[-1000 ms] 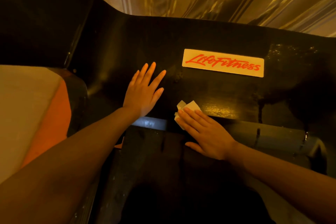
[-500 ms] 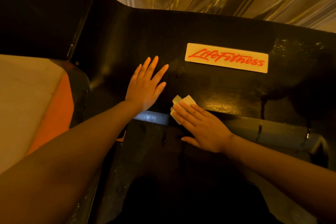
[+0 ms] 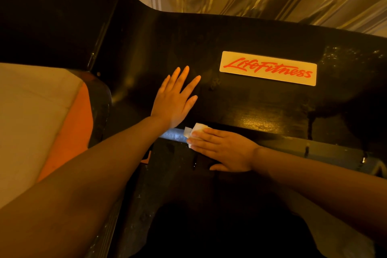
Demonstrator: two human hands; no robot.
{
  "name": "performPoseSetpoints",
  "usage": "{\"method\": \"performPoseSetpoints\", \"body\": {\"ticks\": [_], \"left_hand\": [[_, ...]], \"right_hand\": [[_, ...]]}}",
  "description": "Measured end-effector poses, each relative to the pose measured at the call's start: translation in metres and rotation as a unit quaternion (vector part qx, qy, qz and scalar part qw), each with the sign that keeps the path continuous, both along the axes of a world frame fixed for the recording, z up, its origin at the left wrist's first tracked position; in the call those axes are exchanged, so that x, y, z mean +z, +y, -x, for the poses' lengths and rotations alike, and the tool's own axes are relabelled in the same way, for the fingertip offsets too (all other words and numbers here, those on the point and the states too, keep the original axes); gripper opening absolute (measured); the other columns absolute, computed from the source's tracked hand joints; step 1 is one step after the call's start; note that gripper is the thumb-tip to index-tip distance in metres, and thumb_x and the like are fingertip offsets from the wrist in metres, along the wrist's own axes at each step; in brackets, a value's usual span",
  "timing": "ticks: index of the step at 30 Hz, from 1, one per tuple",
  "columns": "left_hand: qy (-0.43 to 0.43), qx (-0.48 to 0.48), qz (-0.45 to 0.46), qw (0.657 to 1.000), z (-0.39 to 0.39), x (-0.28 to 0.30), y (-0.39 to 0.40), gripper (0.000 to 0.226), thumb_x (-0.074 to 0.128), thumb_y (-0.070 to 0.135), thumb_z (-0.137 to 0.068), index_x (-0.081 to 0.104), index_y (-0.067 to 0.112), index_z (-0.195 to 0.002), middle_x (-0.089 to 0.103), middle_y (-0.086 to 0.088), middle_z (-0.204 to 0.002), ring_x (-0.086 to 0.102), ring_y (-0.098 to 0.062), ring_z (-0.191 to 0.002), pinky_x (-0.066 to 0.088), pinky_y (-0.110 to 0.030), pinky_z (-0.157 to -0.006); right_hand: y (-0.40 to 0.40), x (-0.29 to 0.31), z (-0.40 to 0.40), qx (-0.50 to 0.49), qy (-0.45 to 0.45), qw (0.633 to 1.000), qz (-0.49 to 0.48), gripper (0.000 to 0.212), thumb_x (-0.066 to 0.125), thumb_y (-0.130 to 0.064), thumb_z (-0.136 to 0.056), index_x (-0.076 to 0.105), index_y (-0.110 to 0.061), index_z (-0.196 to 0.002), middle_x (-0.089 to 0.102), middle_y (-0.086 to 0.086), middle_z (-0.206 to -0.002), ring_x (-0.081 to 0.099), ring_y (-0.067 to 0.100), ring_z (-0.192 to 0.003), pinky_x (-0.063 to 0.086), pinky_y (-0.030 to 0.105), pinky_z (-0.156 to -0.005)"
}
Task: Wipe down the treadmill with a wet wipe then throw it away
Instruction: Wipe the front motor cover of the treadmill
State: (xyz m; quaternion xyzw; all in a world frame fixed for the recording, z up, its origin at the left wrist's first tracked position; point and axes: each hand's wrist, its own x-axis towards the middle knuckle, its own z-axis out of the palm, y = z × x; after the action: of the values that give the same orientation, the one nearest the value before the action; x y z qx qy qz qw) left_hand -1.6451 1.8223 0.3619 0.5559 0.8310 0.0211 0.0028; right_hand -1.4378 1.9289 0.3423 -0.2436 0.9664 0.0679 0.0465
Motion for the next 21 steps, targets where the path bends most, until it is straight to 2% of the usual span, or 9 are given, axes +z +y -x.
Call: {"method": "performPoseSetpoints", "body": {"ticks": [5,9,13,21], "left_hand": [[0.001,0.002,0.001,1.000,-0.001,-0.001,0.000,0.060,0.011,0.050,-0.100,0.019,0.025,-0.155,0.014,-0.012,-0.162,0.009,-0.031,-0.150,0.013,-0.046,-0.119],[0.007,0.004,0.000,1.000,0.000,-0.001,0.001,0.060,0.013,0.050,-0.100,0.019,0.026,-0.154,0.015,-0.012,-0.162,0.010,-0.031,-0.149,0.014,-0.046,-0.119],[0.009,0.003,0.001,1.000,-0.001,-0.002,0.000,0.060,0.013,0.050,-0.100,0.018,0.026,-0.154,0.014,-0.012,-0.162,0.009,-0.031,-0.149,0.014,-0.046,-0.119],[0.010,0.003,0.003,1.000,0.000,-0.002,0.001,0.060,0.012,0.050,-0.100,0.017,0.026,-0.155,0.014,-0.012,-0.162,0.009,-0.031,-0.149,0.012,-0.045,-0.119]], "right_hand": [[0.014,0.009,-0.005,-0.035,0.001,0.999,0.020,0.072,0.030,-0.056,-0.098,0.026,-0.009,-0.153,0.022,0.011,-0.159,0.014,0.028,-0.148,0.006,0.042,-0.119],[0.009,0.008,-0.023,-0.102,0.008,0.994,0.047,0.075,0.028,-0.059,-0.097,0.023,-0.010,-0.154,0.020,0.011,-0.160,0.015,0.029,-0.148,0.008,0.042,-0.118],[0.002,0.003,-0.039,-0.104,0.002,0.994,0.041,0.077,0.031,-0.062,-0.096,0.029,-0.010,-0.152,0.025,0.010,-0.158,0.019,0.028,-0.147,0.004,0.041,-0.118],[0.007,0.007,-0.048,-0.171,0.012,0.983,0.062,0.078,0.031,-0.062,-0.097,0.020,-0.012,-0.155,0.016,0.010,-0.161,0.007,0.027,-0.150,0.008,0.042,-0.120]]}}
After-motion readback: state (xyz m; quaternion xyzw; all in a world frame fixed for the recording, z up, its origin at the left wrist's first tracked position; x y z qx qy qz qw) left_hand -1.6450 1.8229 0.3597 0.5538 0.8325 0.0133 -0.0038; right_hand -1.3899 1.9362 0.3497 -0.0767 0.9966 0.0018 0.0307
